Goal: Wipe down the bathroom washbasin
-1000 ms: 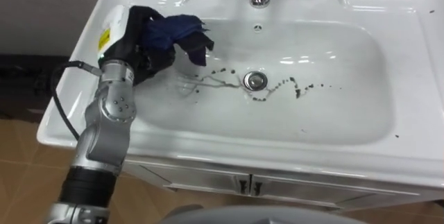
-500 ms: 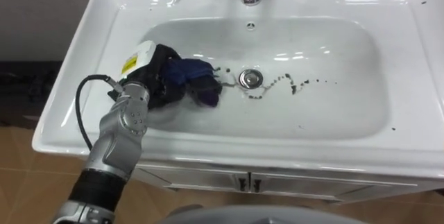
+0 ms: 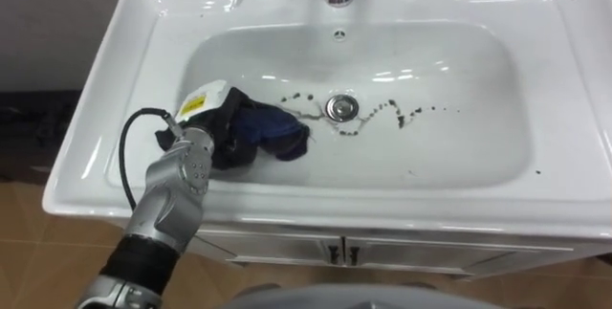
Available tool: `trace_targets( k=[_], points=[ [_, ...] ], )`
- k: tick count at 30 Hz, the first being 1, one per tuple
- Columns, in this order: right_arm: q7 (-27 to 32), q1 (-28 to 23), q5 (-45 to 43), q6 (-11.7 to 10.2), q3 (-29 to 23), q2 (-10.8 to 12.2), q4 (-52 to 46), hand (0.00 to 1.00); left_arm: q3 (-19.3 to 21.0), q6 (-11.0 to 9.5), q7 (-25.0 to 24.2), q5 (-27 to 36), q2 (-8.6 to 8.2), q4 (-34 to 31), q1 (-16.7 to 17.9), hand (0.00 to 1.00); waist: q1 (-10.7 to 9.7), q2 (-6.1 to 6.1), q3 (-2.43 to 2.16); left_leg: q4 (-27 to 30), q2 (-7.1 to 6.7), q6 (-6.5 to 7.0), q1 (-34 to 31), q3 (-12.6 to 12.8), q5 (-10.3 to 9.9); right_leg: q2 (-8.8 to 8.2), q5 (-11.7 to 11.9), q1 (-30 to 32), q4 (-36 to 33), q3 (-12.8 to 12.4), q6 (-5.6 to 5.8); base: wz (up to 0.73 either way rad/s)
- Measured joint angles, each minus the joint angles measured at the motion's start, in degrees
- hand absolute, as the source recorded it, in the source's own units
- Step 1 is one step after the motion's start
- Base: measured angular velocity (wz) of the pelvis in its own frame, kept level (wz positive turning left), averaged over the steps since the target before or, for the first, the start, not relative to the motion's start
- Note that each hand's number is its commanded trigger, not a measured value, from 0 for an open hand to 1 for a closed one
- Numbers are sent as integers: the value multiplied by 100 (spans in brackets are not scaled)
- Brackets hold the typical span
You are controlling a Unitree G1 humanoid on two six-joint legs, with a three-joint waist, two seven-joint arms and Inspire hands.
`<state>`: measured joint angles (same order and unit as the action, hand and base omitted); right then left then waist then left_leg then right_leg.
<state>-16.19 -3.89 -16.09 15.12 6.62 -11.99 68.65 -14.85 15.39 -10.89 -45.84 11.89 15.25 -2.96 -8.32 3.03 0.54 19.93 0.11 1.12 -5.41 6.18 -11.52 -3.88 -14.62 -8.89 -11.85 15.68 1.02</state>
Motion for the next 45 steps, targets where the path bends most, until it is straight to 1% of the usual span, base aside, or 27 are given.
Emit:
trace_targets(
  k=[4,5,9,11,15,22,24,25,27,32,34,36,37,39,44,45],
  points=[
    [2,-7,3,21,0,0,-3,0,0,54,-248,0,0,-1,-38,100,-17,10,-4,39,-3,5,0,-1,-3,2,-17,10,24,-26,7,0],
    [2,-1,3,59,0,-1,-22,0,-2,63,-368,1,-1,0,-62,100,-21,15,-8,41,-7,7,26,11,-4,0,-34,6,29,-56,13,-4],
    [4,-5,2,126,-9,-36,-122,0,16,112,-671,4,-1,25,-102,100,7,19,-8,-21,8,11,109,129,-5,-9,-42,9,24,-156,20,-13],
    [10,-5,-9,126,-12,-47,-144,0,41,140,-777,5,-17,42,-146,100,8,20,-9,-29,6,11,113,136,-5,-13,-43,11,22,-160,22,-3],
    [55,-5,-23,126,-39,-58,-149,0,120,183,-914,5,-118,70,-191,100,49,20,-9,-24,4,9,145,158,-4,-18,-43,11,24,-180,22,-2],
    [146,-5,-22,119,-70,-63,-148,0,142,153,-1019,18,-177,265,-349,100,75,8,-3,-35,3,9,173,205,-4,-23,-44,-12,48,-214,21,-1],
    [189,-5,-20,112,-70,-62,-148,0,180,70,-1078,22,-184,424,-449,100,77,3,-2,-35,12,9,187,245,-4,-22,-44,-15,90,-251,21,-4],
    [191,-5,-18,112,-69,-63,-147,0,181,60,-1084,28,-185,464,-472,100,74,2,-3,-36,15,9,192,259,-4,-18,-45,-22,112,-270,21,-8],
    [200,-3,-13,110,-70,-65,-152,0,178,39,-1089,74,-207,695,-633,100,56,1,-2,-31,25,10,194,288,-4,-14,-44,-16,108,-310,21,-7],
    [178,-2,-14,104,-71,-65,-162,0,170,-52,-1064,151,-220,1001,-818,100,-24,2,-2,-29,34,12,195,314,-6,-12,-44,-5,95,-340,22,-1],
    [168,16,28,112,-68,-67,-149,0,174,-76,-1043,314,-220,1216,-955,100,-59,2,-2,-29,38,12,184,323,-6,-11,-44,4,91,-334,22,0],
    [166,59,49,120,-62,-68,-133,0,162,-106,-995,468,-242,1559,-1239,100,-83,12,-1,-18,51,12,112,334,-5,-9,-46,98,29,-336,19,0],
    [166,66,51,119,-62,-68,-134,0,161,-108,-988,497,-246,1614,-1287,100,-83,13,-1,-18,54,13,94,340,-5,-11,-47,128,6,-342,18,-8],
    [161,71,91,120,-62,-72,-134,0,124,-172,-951,597,-248,1858,-1461,100,-98,14,-2,-24,66,14,72,392,-4,-8,-46,183,-1,-414,17,-12],
    [55,92,311,119,-59,-142,-133,0,52,-177,-896,773,-249,2067,-1690,100,-148,36,0,-39,101,15,-23,510,-4,-11,-44,385,-113,-492,15,-11],
    [51,117,353,117,-58,-148,-109,0,44,-214,-847,822,-253,2206,-1756,100,-206,41,3,-47,106,16,-18,539,-4,-14,-44,398,-162,-501,14,-10]
  ],
)
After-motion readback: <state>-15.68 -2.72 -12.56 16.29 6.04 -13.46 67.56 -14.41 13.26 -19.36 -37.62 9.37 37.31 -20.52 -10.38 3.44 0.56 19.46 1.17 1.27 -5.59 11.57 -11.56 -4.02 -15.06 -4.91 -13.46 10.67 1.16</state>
